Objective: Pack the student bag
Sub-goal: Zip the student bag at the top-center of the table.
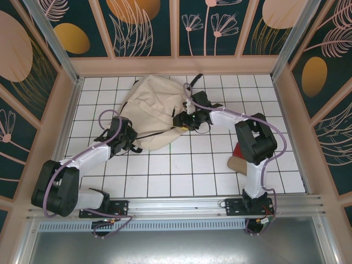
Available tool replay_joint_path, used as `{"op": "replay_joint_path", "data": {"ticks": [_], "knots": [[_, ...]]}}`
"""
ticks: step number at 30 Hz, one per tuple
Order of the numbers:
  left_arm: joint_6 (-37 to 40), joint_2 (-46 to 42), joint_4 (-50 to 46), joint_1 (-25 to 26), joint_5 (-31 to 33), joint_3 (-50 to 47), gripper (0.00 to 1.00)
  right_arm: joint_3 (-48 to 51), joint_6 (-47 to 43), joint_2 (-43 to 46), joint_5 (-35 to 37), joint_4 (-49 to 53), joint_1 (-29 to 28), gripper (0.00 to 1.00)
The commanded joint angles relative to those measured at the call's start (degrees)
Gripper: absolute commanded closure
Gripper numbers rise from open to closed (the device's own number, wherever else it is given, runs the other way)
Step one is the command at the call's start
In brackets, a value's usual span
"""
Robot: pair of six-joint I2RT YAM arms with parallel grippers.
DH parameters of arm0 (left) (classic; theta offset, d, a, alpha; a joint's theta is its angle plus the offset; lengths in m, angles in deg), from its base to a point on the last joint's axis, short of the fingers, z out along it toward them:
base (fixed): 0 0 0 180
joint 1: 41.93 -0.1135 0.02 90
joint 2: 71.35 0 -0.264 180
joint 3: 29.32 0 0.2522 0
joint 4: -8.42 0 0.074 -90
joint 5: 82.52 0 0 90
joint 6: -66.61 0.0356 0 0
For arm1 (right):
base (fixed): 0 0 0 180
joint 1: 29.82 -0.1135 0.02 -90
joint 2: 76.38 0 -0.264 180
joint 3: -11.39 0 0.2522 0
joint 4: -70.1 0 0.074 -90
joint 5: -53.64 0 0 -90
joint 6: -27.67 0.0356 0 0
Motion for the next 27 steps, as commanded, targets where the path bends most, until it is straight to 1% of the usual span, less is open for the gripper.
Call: {"op": "replay_joint_path", "data": {"ticks": [1,6,13,17,20,22,24,25,27], "knots": [[0.6,0.5,-0.9,-0.4,0.1,-0.7,1.0,-1.1,1.2,-1.9,-1.7,-1.5,-0.1,0.5],[0.5,0.5,-0.8,-0.5,0.1,-0.8,1.0,-1.2,1.4,-2.5,-3.2,-3.6,-0.3,0.51],[0.4,0.4,-0.5,-0.4,0.0,-1.2,1.0,-2.1,2.8,-3.8,-4.4,-6.2,-0.1,0.63],[0.5,0.3,-0.5,-0.5,0.0,-1.2,1.0,-1.8,3.8,-4.4,-6.1,-7.8,-0.1,0.67],[0.4,0.1,-0.6,-0.5,0.1,-1.3,1.0,-0.5,5.2,-3.6,-7.5,-10.5,-0.1,0.68],[0.5,0.0,-0.7,-0.5,0.3,-1.3,1.0,-0.9,5.6,-3.6,-5.8,-9.1,-0.2,0.64],[0.9,0.0,-0.9,-0.4,0.5,-1.3,1.0,-1.8,4.6,-3.4,-0.7,-5.6,-0.3,0.59],[1.3,0.0,-1.2,-0.4,0.8,-1.2,1.0,-2.2,4.2,-3.3,2.0,-4.2,-0.6,0.58],[4.0,0.0,-1.8,-0.5,0.5,-0.5,1.0,-2.5,3.7,-2.9,4.8,-2.3,-1.1,0.58]]}}
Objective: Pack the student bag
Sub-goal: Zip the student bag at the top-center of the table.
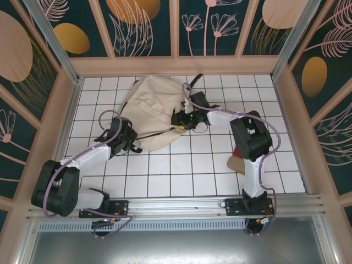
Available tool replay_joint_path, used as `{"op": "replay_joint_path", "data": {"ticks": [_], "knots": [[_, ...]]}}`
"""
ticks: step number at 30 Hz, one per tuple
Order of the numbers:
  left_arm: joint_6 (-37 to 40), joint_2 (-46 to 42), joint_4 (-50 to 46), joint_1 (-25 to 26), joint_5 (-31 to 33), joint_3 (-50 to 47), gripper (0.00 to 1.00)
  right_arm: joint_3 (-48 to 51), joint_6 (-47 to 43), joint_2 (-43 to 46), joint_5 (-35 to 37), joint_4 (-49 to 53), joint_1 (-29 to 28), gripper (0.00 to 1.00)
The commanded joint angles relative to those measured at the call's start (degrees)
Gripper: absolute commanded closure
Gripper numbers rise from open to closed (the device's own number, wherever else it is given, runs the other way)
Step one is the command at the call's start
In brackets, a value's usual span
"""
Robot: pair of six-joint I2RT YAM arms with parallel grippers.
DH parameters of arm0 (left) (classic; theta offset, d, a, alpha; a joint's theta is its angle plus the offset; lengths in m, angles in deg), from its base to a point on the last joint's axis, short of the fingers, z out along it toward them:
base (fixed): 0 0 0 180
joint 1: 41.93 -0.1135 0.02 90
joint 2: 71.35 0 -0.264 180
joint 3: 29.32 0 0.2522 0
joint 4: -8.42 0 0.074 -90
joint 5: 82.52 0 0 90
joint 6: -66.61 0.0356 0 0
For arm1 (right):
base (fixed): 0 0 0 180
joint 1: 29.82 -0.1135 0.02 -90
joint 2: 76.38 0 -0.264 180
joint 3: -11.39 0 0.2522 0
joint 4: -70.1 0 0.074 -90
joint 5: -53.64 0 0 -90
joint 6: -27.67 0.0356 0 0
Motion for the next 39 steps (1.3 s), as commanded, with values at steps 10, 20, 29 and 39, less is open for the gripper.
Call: {"op": "replay_joint_path", "data": {"ticks": [10,20,29,39], "knots": [[7.6,-7.3,-14.0,0.9,-3.4,5.3,0.41,8.1,1.3,11.0,7.9,1.2,-3.2,0.61],[-7.8,-4.4,1.0,10.1,-9.0,4.0,0.28,9.3,0.1,8.2,7.4,1.3,-6.3,0.77],[-12.9,4.3,6.5,11.8,-9.9,3.6,0.28,9.3,-0.3,3.9,8.9,0.8,-6.4,0.77],[-10.1,7.6,3.0,11.8,-7.7,-2.0,0.76,7.5,0.8,7.7,12.6,1.5,-4.4,0.78]]}}
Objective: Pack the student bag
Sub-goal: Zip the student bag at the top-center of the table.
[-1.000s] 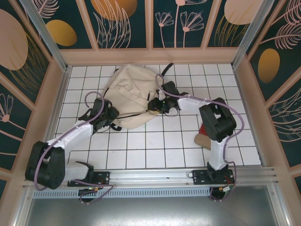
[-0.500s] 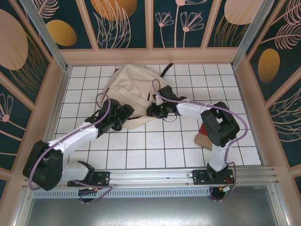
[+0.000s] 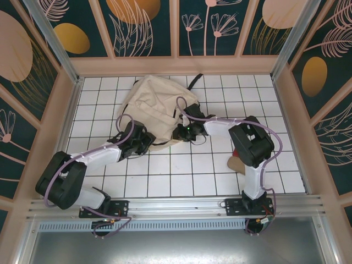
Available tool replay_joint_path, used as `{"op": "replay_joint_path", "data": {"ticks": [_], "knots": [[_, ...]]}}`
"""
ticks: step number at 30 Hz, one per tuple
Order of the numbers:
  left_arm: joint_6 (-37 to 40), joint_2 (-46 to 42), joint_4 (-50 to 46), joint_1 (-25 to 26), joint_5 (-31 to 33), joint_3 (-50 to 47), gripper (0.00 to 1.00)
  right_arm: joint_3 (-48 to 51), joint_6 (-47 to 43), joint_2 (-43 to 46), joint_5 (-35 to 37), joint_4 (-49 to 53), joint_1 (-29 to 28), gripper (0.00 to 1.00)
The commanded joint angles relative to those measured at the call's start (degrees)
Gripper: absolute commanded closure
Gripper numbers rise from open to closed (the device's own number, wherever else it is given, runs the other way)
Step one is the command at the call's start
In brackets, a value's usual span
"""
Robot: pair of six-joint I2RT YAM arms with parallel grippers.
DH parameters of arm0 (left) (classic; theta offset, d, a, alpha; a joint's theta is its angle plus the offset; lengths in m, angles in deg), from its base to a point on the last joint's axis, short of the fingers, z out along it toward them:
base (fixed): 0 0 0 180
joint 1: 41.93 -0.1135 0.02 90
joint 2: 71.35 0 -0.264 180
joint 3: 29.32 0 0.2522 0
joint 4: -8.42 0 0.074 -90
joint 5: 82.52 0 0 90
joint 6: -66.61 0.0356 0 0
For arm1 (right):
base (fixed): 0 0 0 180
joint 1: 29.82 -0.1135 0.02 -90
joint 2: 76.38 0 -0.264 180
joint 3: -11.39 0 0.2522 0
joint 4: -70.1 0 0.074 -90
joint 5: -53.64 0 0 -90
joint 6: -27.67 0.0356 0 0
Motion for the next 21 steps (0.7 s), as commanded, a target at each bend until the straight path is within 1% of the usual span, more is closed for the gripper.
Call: {"op": "replay_joint_path", "data": {"ticks": [1,2,3,5,12,17,19,21], "knots": [[1.1,2.7,-1.4,0.4,0.7,-2.5,0.8,-2.0,0.3,2.6,4.6,0.7,1.3,0.77],[1.5,3.0,-0.9,0.3,0.5,-2.9,0.86,-2.2,0.7,2.2,5.1,1.4,1.1,0.77],[1.7,3.4,-0.6,0.3,0.4,-3.1,0.89,-2.5,1.4,1.7,5.3,1.6,1.1,0.76],[2.0,3.9,-0.1,0.4,0.2,-3.3,0.92,-3.3,2.2,0.5,5.8,2.2,0.7,0.73],[2.7,4.7,1.0,0.4,0.0,-3.7,0.92,-10.0,4.9,-3.5,10.0,7.3,-1.4,0.68],[3.2,5.0,1.2,0.3,0.1,-3.6,0.92,-12.0,6.3,-5.0,11.8,10.4,-3.2,0.67],[3.2,5.0,1.5,0.4,0.0,-3.8,0.92,-12.8,6.7,-5.5,13.6,12.8,-3.8,0.68],[3.1,5.0,1.8,0.4,0.1,-4.2,0.92,-13.6,7.6,-5.6,16.9,15.6,-4.5,0.68]]}}
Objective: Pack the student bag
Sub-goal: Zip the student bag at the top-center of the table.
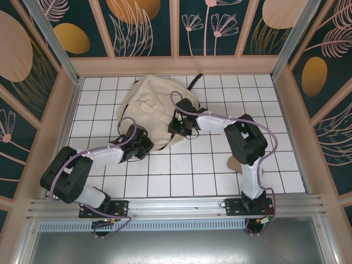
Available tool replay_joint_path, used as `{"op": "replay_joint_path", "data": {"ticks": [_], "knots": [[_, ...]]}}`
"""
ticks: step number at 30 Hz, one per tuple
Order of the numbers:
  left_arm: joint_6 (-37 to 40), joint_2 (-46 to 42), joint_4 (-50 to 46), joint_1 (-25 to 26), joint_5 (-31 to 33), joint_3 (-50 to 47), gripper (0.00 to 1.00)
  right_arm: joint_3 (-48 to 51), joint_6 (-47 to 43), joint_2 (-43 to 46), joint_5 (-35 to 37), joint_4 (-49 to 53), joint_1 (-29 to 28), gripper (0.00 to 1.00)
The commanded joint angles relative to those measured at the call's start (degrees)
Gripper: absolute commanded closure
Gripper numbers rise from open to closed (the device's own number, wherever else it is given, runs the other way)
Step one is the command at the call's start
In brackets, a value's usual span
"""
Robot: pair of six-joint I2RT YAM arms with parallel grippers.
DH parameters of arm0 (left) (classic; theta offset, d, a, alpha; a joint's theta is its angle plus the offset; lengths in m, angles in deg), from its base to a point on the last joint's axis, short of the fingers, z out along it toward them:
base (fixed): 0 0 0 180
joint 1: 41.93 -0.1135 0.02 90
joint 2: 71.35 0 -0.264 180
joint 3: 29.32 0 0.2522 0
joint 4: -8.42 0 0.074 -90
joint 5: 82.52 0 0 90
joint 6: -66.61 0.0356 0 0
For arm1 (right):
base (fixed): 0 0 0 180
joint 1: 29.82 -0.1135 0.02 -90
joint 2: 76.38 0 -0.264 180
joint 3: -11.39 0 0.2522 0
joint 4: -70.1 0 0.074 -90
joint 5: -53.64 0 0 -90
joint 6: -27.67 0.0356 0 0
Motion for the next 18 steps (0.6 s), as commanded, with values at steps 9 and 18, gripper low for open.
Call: {"op": "replay_joint_path", "data": {"ticks": [9,18], "knots": [[1.5,2.4,-0.3,0.4,0.0,-2.4,0.91,-5.2,0.8,-5.3,1.6,7.5,-2.1,0.72],[1.3,1.5,-0.5,0.4,0.9,-3.2,0.93,-7.7,1.4,-6.0,7.8,10.2,-2.4,0.9]]}}
